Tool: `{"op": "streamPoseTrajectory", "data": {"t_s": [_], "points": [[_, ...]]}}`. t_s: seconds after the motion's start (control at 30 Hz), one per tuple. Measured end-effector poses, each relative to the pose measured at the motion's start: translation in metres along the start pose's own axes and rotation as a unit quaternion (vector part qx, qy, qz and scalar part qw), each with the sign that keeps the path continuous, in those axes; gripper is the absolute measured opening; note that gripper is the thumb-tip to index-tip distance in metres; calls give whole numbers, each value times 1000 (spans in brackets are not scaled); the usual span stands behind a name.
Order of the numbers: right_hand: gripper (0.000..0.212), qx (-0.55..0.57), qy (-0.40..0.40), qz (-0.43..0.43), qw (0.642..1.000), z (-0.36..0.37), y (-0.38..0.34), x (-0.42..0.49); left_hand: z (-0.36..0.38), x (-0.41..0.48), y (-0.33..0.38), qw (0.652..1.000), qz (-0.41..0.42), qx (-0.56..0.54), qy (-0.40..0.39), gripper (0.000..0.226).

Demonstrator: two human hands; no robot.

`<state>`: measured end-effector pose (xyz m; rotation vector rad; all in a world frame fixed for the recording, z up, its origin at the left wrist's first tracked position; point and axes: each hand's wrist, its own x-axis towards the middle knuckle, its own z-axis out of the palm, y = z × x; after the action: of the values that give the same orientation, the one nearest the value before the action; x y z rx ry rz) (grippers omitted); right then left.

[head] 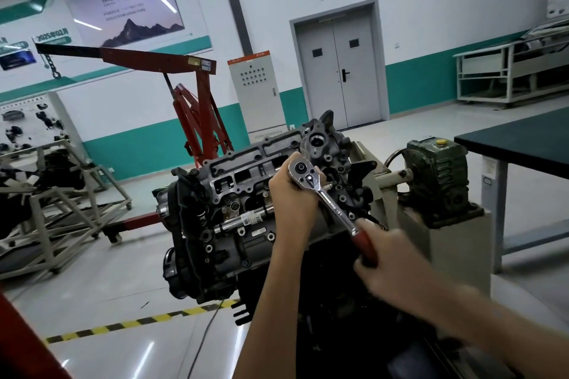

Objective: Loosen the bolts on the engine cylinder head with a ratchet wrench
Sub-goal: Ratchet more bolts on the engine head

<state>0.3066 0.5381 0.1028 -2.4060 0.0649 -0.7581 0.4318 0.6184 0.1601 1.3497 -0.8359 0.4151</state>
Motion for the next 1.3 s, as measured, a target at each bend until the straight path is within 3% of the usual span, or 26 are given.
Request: {"op": "streamPoseTrajectory", "data": {"t_s": [0.13,0.27,0.33,0.4,0.5,0.6,0.67,0.73,0.87,0.97,1.07,1.17,1.3], "points": [[23,-213,-45,-97,971,-68,26,39,-12,5,2,997,11,34,-73,47],[15,-287,-8,-169,943,-100,23,71,-21,12,5,990,8,52,-128,39],[10,-285,2,-155,946,-93,25,69,-22,10,4,990,15,61,-124,35],[19,-242,-9,-101,965,-70,29,50,-21,4,2,991,41,68,-103,32],[29,-64,-3,-18,998,-18,13,10,-11,-4,-4,995,61,59,-46,32],[36,94,65,34,993,31,-22,-12,3,-7,-3,998,49,32,6,36],[36,146,71,40,986,49,-36,-14,5,-5,-3,999,40,-5,19,38],[29,126,55,39,990,43,-32,-11,1,0,-6,1000,25,-11,13,42],[31,-30,-24,-14,999,-11,9,7,-5,7,-7,999,18,39,-15,47],[24,-205,-46,-90,973,-61,29,38,-9,9,-5,997,24,54,-55,48],[18,-305,-5,-157,939,-93,27,70,-16,13,-2,993,17,53,-104,43],[17,-300,16,-163,940,-92,26,75,-19,14,-2,992,13,56,-113,33],[22,-162,20,-82,983,-43,30,30,-12,2,-6,995,57,61,-49,24]]}}
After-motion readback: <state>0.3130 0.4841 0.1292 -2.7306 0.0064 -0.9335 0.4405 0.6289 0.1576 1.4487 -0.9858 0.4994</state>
